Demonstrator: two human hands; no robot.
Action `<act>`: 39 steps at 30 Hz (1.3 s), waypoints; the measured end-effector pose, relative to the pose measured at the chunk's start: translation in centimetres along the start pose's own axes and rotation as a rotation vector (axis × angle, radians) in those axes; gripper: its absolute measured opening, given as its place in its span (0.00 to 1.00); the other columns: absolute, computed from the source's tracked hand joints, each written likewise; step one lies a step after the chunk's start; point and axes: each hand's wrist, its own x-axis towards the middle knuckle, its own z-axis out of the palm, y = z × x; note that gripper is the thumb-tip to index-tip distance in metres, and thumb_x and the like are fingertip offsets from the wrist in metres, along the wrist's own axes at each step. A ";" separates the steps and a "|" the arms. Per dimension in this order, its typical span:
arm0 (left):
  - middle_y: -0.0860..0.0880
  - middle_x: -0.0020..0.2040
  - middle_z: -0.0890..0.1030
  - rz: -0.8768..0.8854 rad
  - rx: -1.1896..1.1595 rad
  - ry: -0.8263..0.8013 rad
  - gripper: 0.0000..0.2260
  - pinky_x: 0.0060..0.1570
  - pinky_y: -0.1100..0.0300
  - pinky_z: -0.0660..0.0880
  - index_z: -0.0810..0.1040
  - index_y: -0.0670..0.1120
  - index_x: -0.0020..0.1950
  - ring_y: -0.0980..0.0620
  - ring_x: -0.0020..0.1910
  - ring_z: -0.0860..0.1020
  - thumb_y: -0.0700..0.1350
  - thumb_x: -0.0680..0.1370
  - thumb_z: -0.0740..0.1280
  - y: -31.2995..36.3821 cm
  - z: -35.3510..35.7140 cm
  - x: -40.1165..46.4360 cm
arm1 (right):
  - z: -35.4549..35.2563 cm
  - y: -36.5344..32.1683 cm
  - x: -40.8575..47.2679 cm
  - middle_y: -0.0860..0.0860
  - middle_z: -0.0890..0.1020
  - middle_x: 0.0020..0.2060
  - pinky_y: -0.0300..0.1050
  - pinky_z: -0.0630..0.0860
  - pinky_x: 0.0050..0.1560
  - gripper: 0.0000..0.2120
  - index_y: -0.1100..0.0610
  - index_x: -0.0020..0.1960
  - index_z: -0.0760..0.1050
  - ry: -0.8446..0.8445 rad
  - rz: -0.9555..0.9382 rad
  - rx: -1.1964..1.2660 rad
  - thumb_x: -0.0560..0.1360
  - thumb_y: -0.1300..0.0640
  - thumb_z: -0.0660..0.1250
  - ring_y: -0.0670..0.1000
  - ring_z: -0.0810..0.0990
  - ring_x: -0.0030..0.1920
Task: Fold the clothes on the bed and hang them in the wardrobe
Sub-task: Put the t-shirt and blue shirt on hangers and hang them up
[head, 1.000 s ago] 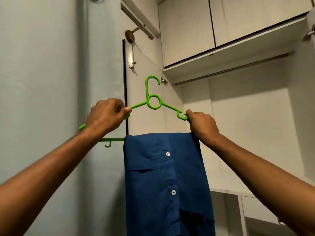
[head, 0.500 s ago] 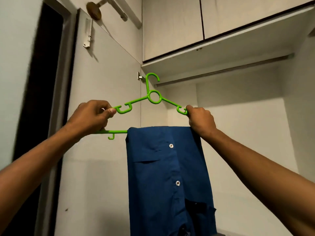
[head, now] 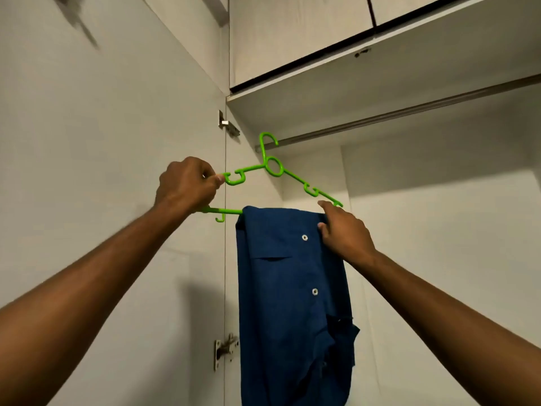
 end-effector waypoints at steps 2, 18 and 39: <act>0.44 0.38 0.83 0.008 0.009 0.000 0.11 0.43 0.48 0.83 0.83 0.46 0.45 0.46 0.35 0.83 0.52 0.79 0.70 -0.6 2.9 2.3 | 2.2 0.5 1.1 0.54 0.77 0.65 0.53 0.75 0.54 0.23 0.51 0.75 0.63 -0.005 -0.027 -0.003 0.81 0.54 0.60 0.60 0.77 0.61; 0.42 0.43 0.83 0.071 0.183 0.223 0.11 0.48 0.46 0.82 0.81 0.42 0.48 0.42 0.41 0.83 0.49 0.80 0.68 -1.4 20.2 21.3 | 16.3 7.7 19.5 0.50 0.70 0.73 0.53 0.72 0.62 0.28 0.49 0.79 0.55 0.026 -0.322 0.045 0.81 0.51 0.59 0.57 0.72 0.68; 0.44 0.44 0.84 0.076 0.324 0.136 0.11 0.49 0.51 0.82 0.83 0.41 0.53 0.46 0.44 0.84 0.49 0.79 0.70 -2.0 26.0 32.7 | 26.0 8.1 30.1 0.50 0.62 0.78 0.53 0.68 0.69 0.33 0.50 0.81 0.49 -0.121 -0.347 0.264 0.81 0.50 0.61 0.55 0.65 0.74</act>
